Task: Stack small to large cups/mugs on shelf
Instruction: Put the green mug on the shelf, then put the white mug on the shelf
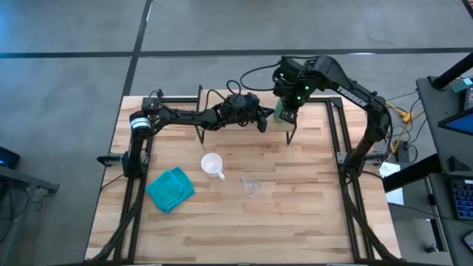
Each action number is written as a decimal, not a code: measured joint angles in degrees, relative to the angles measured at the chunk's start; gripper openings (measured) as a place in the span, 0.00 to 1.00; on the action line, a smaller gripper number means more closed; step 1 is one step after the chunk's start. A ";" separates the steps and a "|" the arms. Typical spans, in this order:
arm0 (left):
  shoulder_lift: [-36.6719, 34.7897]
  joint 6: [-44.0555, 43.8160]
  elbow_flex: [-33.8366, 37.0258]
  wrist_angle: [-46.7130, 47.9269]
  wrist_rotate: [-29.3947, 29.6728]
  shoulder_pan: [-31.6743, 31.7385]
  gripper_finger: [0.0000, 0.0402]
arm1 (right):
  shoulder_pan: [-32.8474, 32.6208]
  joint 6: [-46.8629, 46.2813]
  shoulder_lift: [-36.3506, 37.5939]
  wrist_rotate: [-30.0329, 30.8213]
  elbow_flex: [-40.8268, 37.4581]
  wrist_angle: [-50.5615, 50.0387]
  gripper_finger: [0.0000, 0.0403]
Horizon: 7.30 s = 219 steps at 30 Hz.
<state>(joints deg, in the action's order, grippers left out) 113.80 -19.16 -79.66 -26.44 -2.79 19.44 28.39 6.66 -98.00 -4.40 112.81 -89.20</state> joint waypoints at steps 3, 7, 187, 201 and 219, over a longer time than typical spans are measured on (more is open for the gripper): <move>-0.02 0.00 -0.10 0.00 0.00 0.00 0.00 | 0.00 0.09 0.00 0.00 0.00 0.60 0.02; -0.04 0.01 -0.13 -0.17 -0.28 -0.02 0.00 | 0.02 1.33 0.00 -0.08 0.00 1.41 0.04; -15.52 14.86 1.66 85.72 0.13 -20.57 0.00 | -27.08 1.30 0.13 -5.16 5.90 21.60 0.25; -16.37 15.46 -18.04 96.49 8.49 -18.82 0.00 | -26.99 -2.12 0.13 -4.46 5.90 21.74 0.25; -15.25 16.18 -29.29 96.38 7.35 -4.42 0.00 | -27.01 -2.12 3.21 -4.46 5.90 21.38 0.16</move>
<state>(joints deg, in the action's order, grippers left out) 98.55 -2.98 -108.95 69.94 4.56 15.02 1.37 4.54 -94.78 -8.86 118.72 -67.82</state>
